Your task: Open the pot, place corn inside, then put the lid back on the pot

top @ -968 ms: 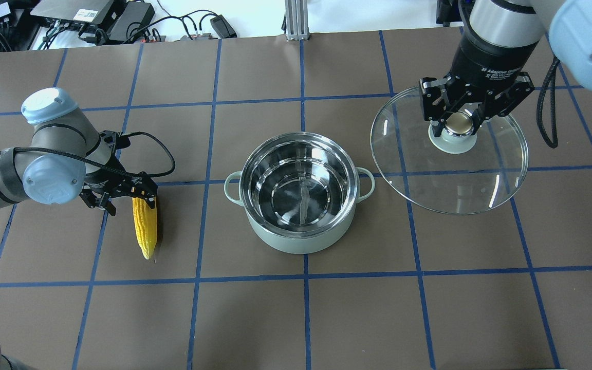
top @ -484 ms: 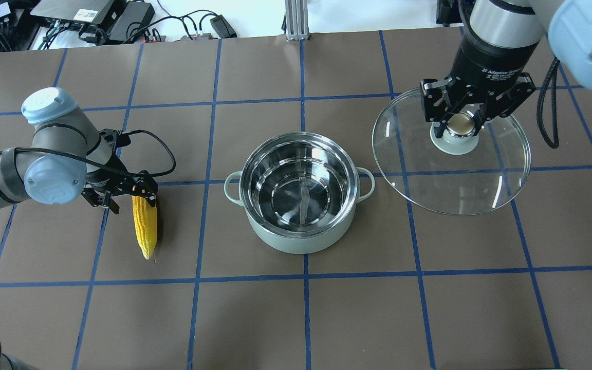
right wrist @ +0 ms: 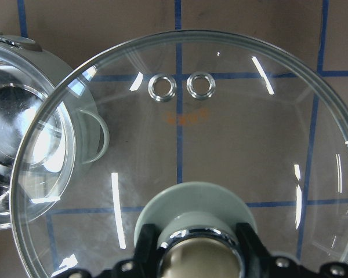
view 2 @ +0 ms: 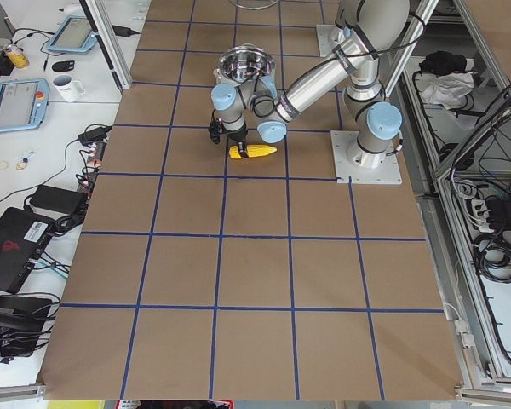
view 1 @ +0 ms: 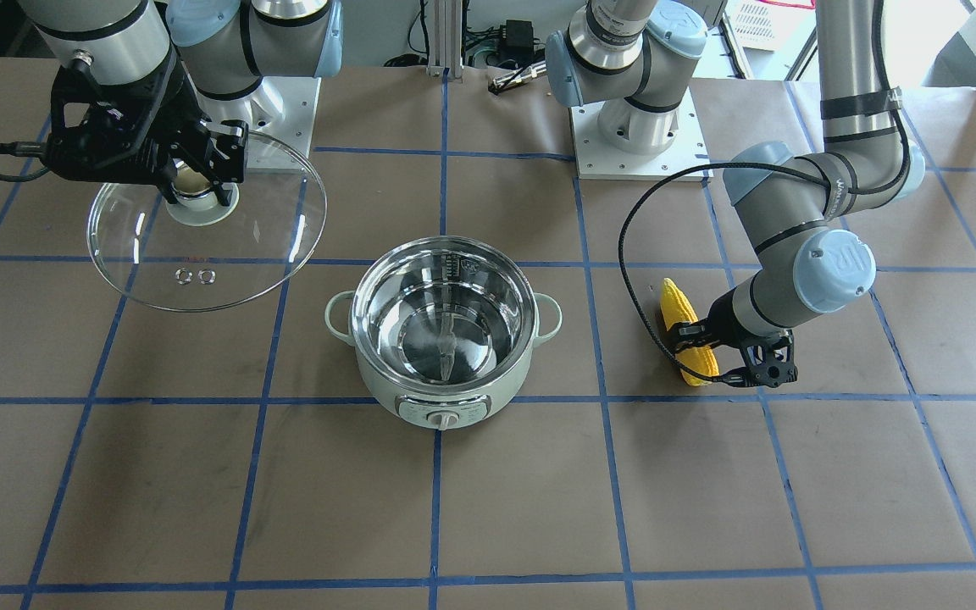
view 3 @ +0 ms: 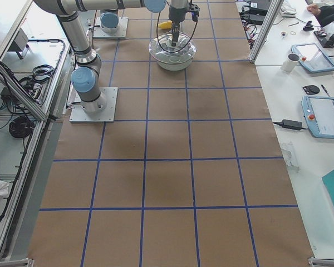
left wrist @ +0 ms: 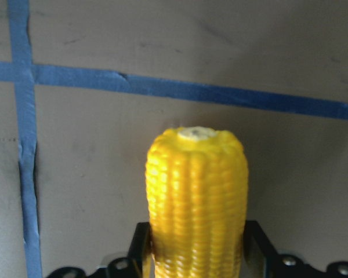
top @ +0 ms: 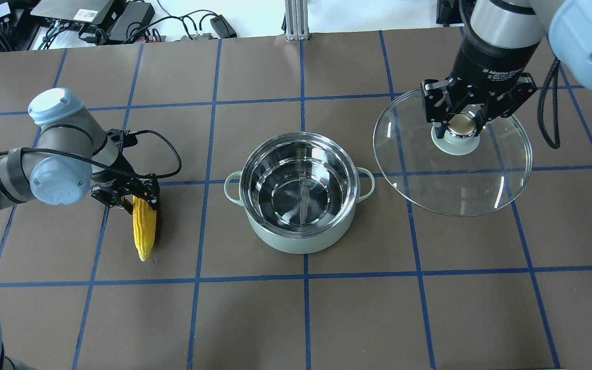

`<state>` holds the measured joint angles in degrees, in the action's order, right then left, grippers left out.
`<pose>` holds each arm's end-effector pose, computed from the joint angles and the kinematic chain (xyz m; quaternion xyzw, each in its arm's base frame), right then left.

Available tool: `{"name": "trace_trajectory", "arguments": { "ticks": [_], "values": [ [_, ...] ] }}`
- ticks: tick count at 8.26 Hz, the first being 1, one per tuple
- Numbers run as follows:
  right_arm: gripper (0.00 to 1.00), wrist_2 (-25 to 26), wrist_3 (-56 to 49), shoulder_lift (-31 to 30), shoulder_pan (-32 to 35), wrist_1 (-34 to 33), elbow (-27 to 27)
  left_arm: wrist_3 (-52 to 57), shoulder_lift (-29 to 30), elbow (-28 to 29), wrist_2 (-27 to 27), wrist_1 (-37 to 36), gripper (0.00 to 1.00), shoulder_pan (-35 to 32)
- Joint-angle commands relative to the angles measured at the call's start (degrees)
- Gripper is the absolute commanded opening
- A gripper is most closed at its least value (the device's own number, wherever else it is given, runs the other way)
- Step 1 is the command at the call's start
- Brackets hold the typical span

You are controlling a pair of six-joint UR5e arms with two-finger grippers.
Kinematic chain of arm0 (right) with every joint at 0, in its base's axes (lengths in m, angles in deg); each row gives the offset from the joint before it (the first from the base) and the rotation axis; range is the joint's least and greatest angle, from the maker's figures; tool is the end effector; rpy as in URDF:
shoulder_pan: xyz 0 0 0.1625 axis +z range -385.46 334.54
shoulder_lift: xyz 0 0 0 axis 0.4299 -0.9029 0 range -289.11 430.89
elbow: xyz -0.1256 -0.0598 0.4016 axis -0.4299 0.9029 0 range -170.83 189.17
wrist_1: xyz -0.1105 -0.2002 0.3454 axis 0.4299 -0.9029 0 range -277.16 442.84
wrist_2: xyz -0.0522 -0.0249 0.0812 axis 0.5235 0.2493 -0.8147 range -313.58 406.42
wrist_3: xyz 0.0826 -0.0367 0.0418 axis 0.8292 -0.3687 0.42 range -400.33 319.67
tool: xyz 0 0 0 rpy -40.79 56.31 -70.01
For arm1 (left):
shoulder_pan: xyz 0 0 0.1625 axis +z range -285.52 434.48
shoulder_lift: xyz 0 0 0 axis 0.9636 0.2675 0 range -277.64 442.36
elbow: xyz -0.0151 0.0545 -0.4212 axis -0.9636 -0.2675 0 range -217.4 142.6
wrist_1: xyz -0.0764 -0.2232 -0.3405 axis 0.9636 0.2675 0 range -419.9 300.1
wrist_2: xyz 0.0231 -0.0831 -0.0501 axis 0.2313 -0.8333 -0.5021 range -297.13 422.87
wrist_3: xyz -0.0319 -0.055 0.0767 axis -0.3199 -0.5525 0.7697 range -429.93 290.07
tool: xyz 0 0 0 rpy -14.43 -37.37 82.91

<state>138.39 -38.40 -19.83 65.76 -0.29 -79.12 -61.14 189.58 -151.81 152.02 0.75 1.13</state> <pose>0.1400 -0.4753 0.4971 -0.0055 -0.9991 -0.0383 0.0183 0.0128 -0.5130 0.1893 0.0689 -0.9918 -0.1027 0.0307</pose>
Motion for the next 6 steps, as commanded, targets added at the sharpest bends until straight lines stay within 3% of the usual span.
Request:
{"name": "trace_trajectory", "arguments": {
  "ticks": [1,2,3,6],
  "values": [
    [0.49,0.06,0.00,-0.07,0.01,0.25,-0.04,-0.96,-0.17,-0.02,-0.13,0.70,0.26,-0.91],
    [0.49,0.14,0.00,-0.07,0.01,0.42,0.05,-1.49,-0.26,-0.02,1.80,1.31,0.00,-1.00],
    [0.48,0.06,0.00,-0.07,0.01,0.77,0.05,-2.37,-0.96,0.59,4.86,4.97,0.00,-1.00],
    [0.48,0.05,0.00,-0.07,0.01,0.77,-0.04,-3.08,-5.25,2.69,4.72,12.96,0.00,-2.83]
  ]
}}
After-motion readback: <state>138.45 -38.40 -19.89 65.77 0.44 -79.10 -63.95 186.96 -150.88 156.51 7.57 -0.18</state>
